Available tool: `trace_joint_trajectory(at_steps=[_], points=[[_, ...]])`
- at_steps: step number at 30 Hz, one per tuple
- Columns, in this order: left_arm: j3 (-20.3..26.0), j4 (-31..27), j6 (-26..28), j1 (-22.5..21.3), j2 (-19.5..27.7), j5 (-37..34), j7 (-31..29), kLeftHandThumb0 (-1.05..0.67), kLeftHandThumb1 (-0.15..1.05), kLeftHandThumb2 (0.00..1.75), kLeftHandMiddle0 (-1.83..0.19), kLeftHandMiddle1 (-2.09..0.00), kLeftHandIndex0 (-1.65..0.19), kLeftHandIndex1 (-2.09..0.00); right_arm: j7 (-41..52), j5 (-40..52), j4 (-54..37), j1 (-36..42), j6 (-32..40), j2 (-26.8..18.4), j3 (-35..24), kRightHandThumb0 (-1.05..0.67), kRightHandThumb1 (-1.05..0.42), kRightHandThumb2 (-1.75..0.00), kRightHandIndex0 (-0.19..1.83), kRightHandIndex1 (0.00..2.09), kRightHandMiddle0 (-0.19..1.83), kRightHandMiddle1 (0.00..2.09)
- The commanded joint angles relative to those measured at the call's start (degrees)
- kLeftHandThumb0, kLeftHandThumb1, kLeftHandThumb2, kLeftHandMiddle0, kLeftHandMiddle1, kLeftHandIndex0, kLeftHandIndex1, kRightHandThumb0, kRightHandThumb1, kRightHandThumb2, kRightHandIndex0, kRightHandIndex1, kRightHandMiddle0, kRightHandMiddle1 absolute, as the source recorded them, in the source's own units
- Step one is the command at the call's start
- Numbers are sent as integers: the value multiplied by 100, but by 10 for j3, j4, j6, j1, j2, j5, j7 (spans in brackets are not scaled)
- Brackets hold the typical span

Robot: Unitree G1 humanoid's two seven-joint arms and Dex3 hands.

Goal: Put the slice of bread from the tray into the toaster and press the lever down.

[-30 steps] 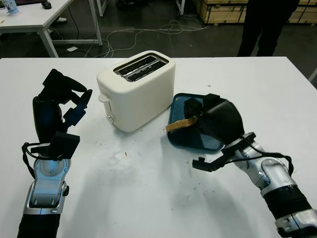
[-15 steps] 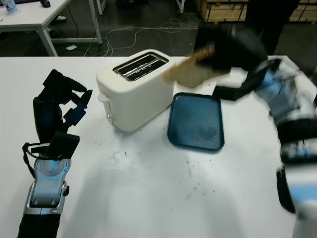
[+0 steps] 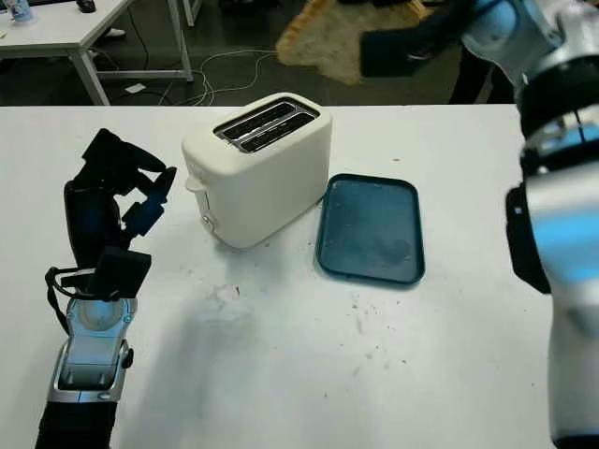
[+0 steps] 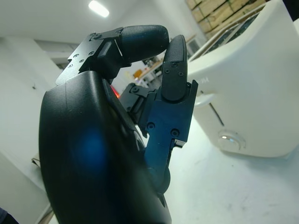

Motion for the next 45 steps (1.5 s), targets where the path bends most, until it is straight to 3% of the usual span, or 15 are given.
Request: trace_joint_trajectory(at_steps=[1, 9, 21, 45], points=[[-3, 1, 2, -6, -1, 8, 7, -33, 92, 23, -79, -175, -48, -168, -14, -5, 11, -23, 15, 19, 7, -47, -92, -27, 122, 175, 96, 175], [-3, 1, 0, -1, -6, 5, 8, -32, 92, 23, -77, -175, -47, -168, -29, -24, 31, -26, 54, 71, 42, -45, -92, -19, 117, 175, 91, 175], [-5, -5, 8, 1, -9, 10, 13, -31, 92, 21, -77, -175, -48, -166, -53, -36, 47, 7, 68, 106, 82, -44, -92, -18, 117, 175, 95, 175], [-2, 0, -2, -2, -6, 4, 12, -33, 92, 19, -79, -175, -51, -166, -39, -65, 57, 44, 84, 86, 132, -43, -92, -22, 115, 175, 90, 175]])
